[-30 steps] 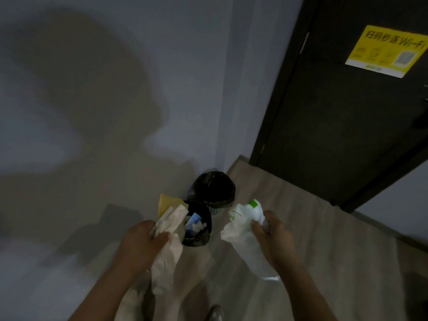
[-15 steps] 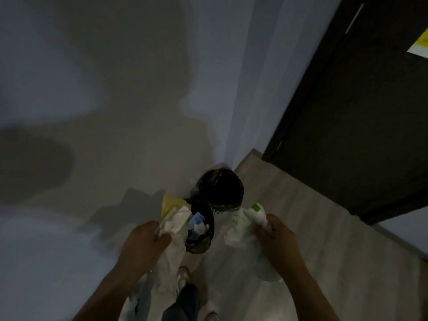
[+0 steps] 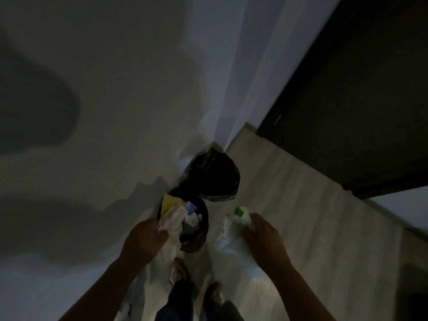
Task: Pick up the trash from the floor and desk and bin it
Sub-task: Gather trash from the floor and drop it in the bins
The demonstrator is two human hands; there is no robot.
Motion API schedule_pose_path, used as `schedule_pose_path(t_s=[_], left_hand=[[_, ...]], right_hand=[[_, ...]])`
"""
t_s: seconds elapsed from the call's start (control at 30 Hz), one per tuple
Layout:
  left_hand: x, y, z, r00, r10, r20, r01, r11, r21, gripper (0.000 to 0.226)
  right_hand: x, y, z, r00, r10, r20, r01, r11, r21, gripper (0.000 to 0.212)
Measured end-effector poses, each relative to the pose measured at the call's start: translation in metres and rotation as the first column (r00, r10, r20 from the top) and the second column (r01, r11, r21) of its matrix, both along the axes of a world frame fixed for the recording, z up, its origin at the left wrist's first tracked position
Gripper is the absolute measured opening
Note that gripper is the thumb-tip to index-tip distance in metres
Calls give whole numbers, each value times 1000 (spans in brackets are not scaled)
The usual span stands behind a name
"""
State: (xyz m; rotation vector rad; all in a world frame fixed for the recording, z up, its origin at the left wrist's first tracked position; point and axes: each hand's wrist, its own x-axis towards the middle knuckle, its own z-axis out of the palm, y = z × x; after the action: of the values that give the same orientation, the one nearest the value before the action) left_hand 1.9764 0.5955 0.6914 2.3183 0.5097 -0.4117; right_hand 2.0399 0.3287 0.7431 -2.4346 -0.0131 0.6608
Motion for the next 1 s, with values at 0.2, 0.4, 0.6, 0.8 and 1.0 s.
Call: schedule_pose_path(t_s=[0.2,0.4,0.6,0.8,1.0], left_hand=[[34,0,-74,992,25,-122,-27,1000,-13,27],[64,-7,-169,956,126,-264,-119,992,44,20],[79,-6,-276,925,30,-379,9,995,102,43],[90,-8,-367,924,119,-364,-66,986,156,36],[91,-18,-416,920,142,-365,-129,990,58,69]], right_hand=[[35,3,-58,997,6,-80,-4,1000,23,18],[72,9,-144,987,73,-143,-71,997,19,21],[92,12,-232,978,118,-171,-115,993,28,29],[97,16,-314,973,175,-147,-172,984,36,32],[90,17,-367,966,157,-207,-149,987,53,32]])
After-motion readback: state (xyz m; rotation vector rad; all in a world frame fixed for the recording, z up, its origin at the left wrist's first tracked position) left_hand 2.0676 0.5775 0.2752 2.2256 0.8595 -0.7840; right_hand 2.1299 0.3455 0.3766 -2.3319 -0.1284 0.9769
